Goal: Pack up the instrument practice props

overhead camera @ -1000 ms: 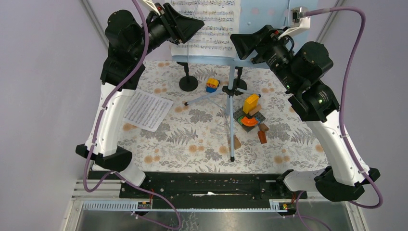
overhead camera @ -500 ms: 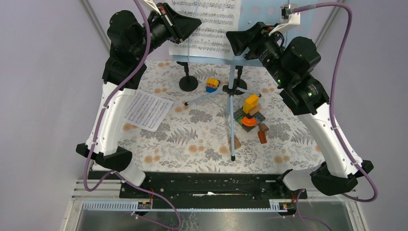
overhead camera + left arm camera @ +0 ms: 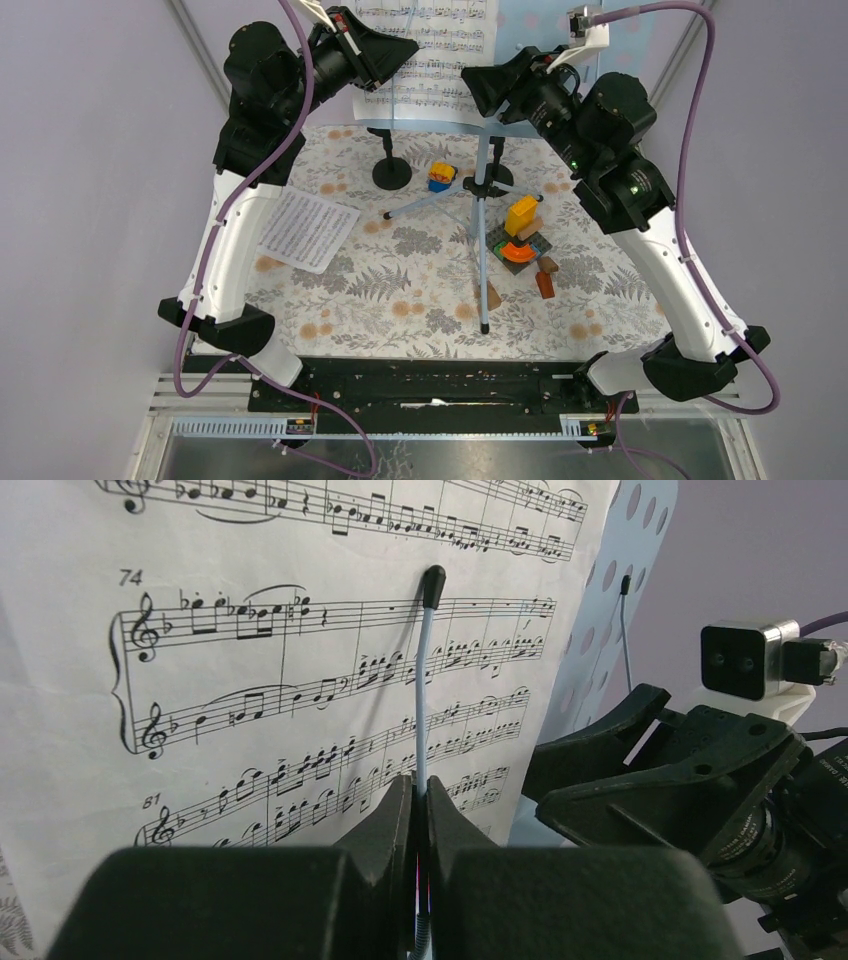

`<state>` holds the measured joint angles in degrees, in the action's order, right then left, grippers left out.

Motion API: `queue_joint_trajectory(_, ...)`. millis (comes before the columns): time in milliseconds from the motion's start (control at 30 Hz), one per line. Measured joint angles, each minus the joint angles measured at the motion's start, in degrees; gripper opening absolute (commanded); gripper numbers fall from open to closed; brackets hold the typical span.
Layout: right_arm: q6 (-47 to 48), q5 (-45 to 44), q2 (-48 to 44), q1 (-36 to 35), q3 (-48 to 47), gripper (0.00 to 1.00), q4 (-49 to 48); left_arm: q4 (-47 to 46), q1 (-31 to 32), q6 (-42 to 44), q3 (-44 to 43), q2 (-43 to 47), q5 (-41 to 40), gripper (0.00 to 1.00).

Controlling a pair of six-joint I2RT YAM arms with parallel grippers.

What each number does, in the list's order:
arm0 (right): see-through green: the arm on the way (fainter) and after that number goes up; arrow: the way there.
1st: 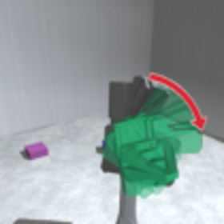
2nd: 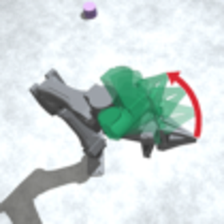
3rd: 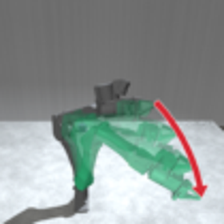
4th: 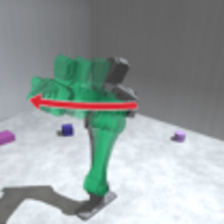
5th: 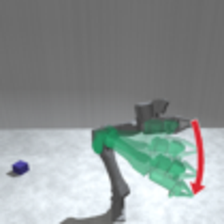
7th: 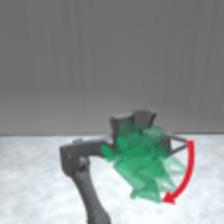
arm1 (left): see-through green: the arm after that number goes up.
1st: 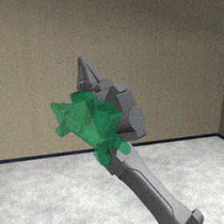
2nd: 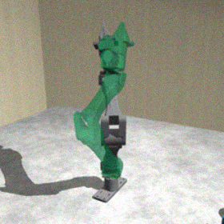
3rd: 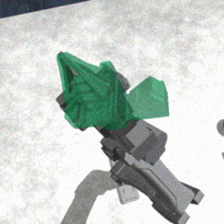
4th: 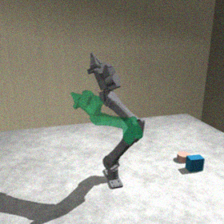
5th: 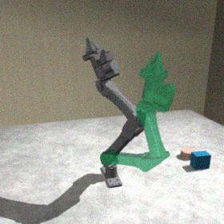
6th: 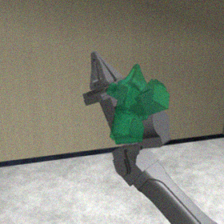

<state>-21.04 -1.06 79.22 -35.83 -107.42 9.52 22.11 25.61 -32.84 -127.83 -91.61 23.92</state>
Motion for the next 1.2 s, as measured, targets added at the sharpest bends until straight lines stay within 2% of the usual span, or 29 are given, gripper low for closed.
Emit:
queue_joint_trajectory(167, 0.3, 1.3, 0.6, 0.0, 0.0, 0.49, 0.0, 0.0, 0.0, 0.0, 0.0, 0.0, 0.0, 0.04)
queue_joint_trajectory(233, 0.3, 1.7, 0.8, 0.0, 0.0, 0.42, 0.0, 0.0, 0.0, 0.0, 0.0, 0.0, 0.0, 0.04)
queue_joint_trajectory(367, 0.7, 2.2, 1.3, 0.0, 0.0, 0.21, -0.2, 0.0, 0.1, 0.0, 0.0, 0.0, -0.1, 0.03)
queue_joint_trajectory(433, 0.8, 2.2, 1.6, 0.0, 0.0, 0.05, -0.3, 0.0, 0.1, 0.0, 0.0, 0.0, -0.1, 0.01)
queue_joint_trajectory(500, 1.1, 2.2, 1.8, 0.0, 0.0, 0.0, -0.5, -0.1, 0.1, 0.1, 0.0, 0.0, -0.2, 0.0)
queue_joint_trajectory(633, 1.4, 2.1, 1.9, 0.0, 0.0, 0.0, -0.9, -1.4, 0.1, 0.3, 1.0, 0.4, -0.3, 0.0)
queue_joint_trajectory(800, 2.4, 2.0, 0.0, 0.0, 2.7, 0.0, -2.5, -6.4, 0.2, 0.3, 7.6, 3.8, -1.4, 0.0)
queue_joint_trajectory(933, 4.2, 1.6, -3.6, 0.0, 6.2, 0.0, -2.6, -10.2, 0.3, 1.0, 12.7, 7.2, -2.9, 0.0)
queue_joint_trajectory(1167, 7.5, -1.6, -12.5, 0.0, 11.3, 0.0, -2.5, -12.5, 0.4, 1.6, 14.9, 8.3, -3.9, 0.0)
queue_joint_trajectory(1200, 7.8, -1.9, -14.0, 0.0, 11.9, 0.0, -2.5, -12.7, 0.4, 1.6, 15.1, 8.3, -4.1, 0.03)
